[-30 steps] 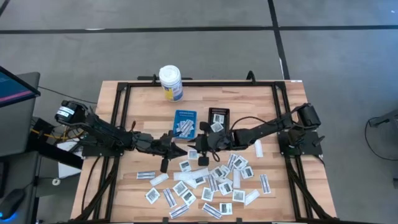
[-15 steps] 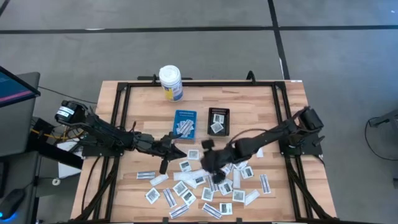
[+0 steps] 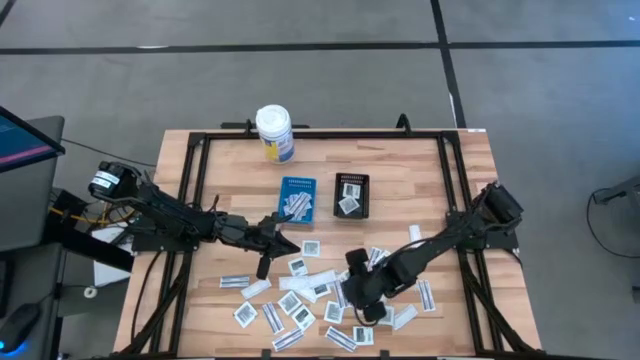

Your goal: Pick & Place First Aid Supplies

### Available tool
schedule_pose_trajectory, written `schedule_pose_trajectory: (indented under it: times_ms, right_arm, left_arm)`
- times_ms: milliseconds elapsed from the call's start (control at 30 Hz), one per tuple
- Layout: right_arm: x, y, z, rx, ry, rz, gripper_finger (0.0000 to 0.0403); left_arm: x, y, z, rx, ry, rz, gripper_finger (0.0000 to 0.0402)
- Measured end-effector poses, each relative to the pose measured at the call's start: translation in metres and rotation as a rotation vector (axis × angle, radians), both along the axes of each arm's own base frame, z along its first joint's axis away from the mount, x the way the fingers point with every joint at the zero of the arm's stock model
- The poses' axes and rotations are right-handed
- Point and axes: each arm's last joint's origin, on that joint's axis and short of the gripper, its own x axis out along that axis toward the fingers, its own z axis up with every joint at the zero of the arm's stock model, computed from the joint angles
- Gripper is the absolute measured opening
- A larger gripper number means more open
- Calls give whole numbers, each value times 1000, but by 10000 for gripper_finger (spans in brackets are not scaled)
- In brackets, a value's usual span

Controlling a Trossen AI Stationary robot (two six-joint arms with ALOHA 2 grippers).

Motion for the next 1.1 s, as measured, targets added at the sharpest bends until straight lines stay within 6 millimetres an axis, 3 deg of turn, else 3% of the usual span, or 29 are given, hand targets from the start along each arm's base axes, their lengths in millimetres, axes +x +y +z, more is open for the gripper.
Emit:
schedule_pose_trajectory:
  times_ms: [267,433,533,733,900,1100]
  right_arm:
    - [9,3,-37,-60,53,-6,171]
    - [9,7,-49,-127,54,29,153]
    - [10,5,-48,-180,33,28,119]
    - [13,0,-49,-188,53,91,12]
    - [20,3,-33,-280,99,154,24]
    - [34,-6,15,-608,58,89,3]
  left_arm:
    - [0,0,-2,3,17,0,12]
    - [0,0,-3,5,28,0,12]
    - [0,0,-3,0,29,0,12]
    - [0,0,-5,4,48,0,11]
    - [-1,0,-7,3,70,1,11]
    - [-1,0,-8,-9,87,2,11]
